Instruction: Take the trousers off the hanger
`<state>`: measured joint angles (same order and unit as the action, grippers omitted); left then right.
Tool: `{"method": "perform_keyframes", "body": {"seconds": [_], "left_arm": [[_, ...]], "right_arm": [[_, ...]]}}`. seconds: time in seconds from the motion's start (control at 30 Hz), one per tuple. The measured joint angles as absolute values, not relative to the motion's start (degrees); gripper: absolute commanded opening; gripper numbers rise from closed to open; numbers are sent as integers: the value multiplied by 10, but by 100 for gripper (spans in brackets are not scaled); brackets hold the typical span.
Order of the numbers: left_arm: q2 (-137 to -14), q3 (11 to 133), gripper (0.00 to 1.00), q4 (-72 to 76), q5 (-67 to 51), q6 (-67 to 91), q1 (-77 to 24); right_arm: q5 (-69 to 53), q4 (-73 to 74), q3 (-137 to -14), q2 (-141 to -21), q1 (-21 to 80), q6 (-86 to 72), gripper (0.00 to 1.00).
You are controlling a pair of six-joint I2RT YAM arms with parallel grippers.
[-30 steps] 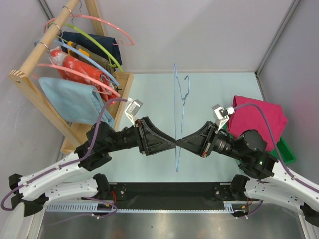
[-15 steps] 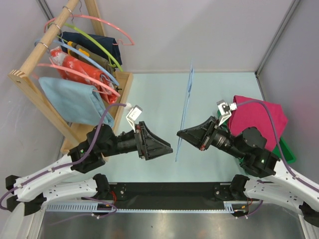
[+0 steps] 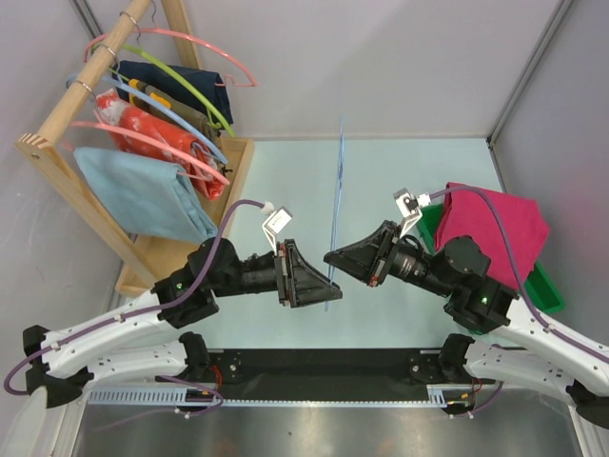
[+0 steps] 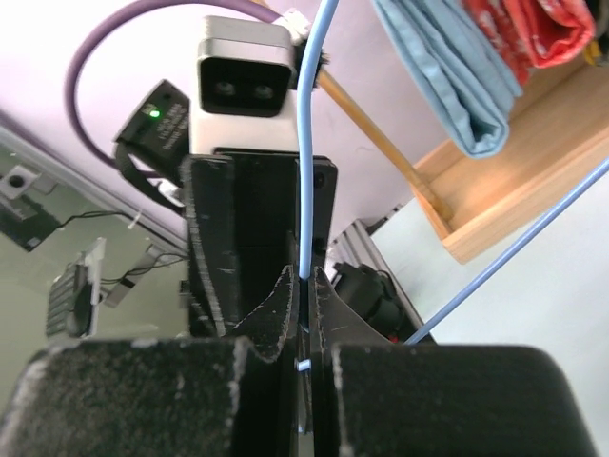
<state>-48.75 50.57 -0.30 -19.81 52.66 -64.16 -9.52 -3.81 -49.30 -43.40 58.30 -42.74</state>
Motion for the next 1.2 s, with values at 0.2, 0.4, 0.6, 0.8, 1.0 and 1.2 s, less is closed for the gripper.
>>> {"method": "perform_keyframes", "body": {"seconds": [0.2,0.4,0.6,0.8,1.0,1.2], "left_arm": [[-486,490,0,25,-213,558,-642],[-456,459,0,35,-207,593,-659],[-417,450,0,27,-140,599,-705],[-396,450,0,-12,-31,584,-779],[-353,443,0,-41,71,578,-853],[-301,403,0,-65,159,582,-877]], "right_arm": [[-131,-74,-487,-434,583,-445,0],[-173,-110,-472,-448,588,-463,24],[-156,-70,-478,-451,610,-463,75],[-51,76,-524,-391,610,-435,95],[47,190,-557,-306,609,-415,95],[8,170,-536,-300,609,-415,86]]}}
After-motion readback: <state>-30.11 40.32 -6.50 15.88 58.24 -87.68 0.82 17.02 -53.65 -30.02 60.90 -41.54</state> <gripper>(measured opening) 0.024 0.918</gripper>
